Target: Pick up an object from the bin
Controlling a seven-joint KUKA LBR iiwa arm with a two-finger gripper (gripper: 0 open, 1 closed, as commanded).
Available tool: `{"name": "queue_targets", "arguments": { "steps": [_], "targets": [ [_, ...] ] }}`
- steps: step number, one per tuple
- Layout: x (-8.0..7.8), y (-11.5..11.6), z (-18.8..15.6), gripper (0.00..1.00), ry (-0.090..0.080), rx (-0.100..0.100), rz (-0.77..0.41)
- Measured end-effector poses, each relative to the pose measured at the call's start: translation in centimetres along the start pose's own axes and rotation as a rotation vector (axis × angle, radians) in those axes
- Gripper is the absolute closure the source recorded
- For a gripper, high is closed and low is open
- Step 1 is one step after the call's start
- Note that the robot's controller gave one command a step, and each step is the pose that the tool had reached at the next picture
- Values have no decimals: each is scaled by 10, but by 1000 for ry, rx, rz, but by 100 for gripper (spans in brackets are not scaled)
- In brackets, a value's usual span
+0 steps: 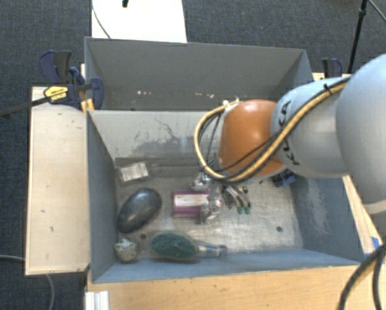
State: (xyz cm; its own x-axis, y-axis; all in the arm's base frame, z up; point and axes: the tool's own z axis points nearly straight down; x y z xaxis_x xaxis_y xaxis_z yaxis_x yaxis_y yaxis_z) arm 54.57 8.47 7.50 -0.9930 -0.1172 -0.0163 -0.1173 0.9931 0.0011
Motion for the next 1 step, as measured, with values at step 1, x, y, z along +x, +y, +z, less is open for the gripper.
{"name": "queue_targets", "arguments": {
  "steps": [1],
  "targets": [
    [-4,-4,-138,100,10,0,-212]
  ]
}}
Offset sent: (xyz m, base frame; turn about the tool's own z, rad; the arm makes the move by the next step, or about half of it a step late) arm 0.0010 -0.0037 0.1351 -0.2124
